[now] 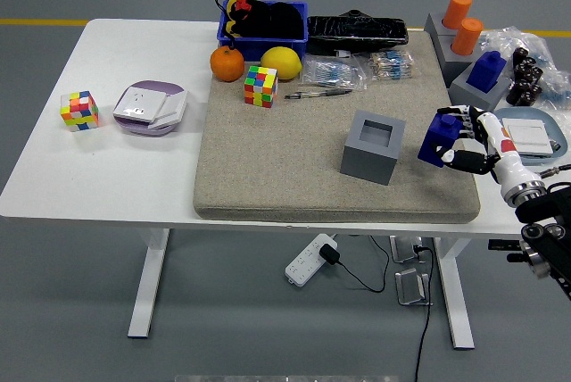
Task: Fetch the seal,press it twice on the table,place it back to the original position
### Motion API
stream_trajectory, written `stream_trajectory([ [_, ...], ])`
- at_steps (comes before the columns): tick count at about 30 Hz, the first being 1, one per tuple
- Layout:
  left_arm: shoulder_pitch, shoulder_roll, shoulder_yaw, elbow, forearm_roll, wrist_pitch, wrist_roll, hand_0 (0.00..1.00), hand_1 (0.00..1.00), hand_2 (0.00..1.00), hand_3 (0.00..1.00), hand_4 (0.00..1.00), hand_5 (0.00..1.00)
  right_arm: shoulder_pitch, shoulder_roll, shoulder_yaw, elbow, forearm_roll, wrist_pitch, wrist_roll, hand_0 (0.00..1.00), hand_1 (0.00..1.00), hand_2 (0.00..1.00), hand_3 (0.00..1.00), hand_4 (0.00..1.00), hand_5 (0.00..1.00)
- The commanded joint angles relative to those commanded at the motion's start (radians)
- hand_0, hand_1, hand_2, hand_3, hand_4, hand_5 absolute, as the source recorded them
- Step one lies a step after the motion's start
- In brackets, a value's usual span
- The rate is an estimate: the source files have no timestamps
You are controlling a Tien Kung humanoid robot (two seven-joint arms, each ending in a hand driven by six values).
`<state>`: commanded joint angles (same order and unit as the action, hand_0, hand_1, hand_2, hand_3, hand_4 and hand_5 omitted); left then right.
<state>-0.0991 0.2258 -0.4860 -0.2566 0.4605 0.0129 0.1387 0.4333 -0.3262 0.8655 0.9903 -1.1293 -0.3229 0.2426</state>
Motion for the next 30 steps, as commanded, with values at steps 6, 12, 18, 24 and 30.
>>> stream_trajectory([
  [6, -0.002, 0.000, 0.004, -0.002, 0.000, 0.000, -0.001, 0.718, 0.690, 0.680, 0.717, 0.642, 0.238, 0.021, 0.006, -0.058, -0.022, 0.030, -0.003, 0.013, 0.618, 0.484, 0.462, 0.502, 0.622, 0.002],
  [12, -0.003, 0.000, 0.011, -0.002, -0.004, 0.000, -0.001, 0.718, 0.690, 0.680, 0.717, 0.641, 0.238, 0.034, 0.015, -0.095, -0.044, 0.050, -0.006, 0.023, 0.617, 0.483, 0.459, 0.499, 0.625, 0.002],
  [18, -0.001, 0.000, 0.015, -0.002, -0.006, 0.000, 0.000, 0.718, 0.689, 0.680, 0.717, 0.641, 0.237, 0.042, 0.022, -0.126, -0.068, 0.062, -0.004, 0.026, 0.618, 0.482, 0.459, 0.499, 0.626, 0.002],
  [24, 0.001, -0.001, 0.015, -0.001, -0.007, 0.000, 0.000, 0.718, 0.690, 0.680, 0.717, 0.642, 0.238, 0.052, 0.028, -0.153, -0.096, 0.069, -0.001, 0.026, 0.616, 0.482, 0.456, 0.494, 0.631, 0.002],
  [30, 0.001, -0.004, 0.014, -0.002, -0.006, -0.001, 0.000, 0.718, 0.690, 0.680, 0.718, 0.642, 0.238, 0.058, 0.028, -0.173, -0.109, 0.072, 0.001, 0.024, 0.616, 0.481, 0.455, 0.492, 0.630, 0.002],
])
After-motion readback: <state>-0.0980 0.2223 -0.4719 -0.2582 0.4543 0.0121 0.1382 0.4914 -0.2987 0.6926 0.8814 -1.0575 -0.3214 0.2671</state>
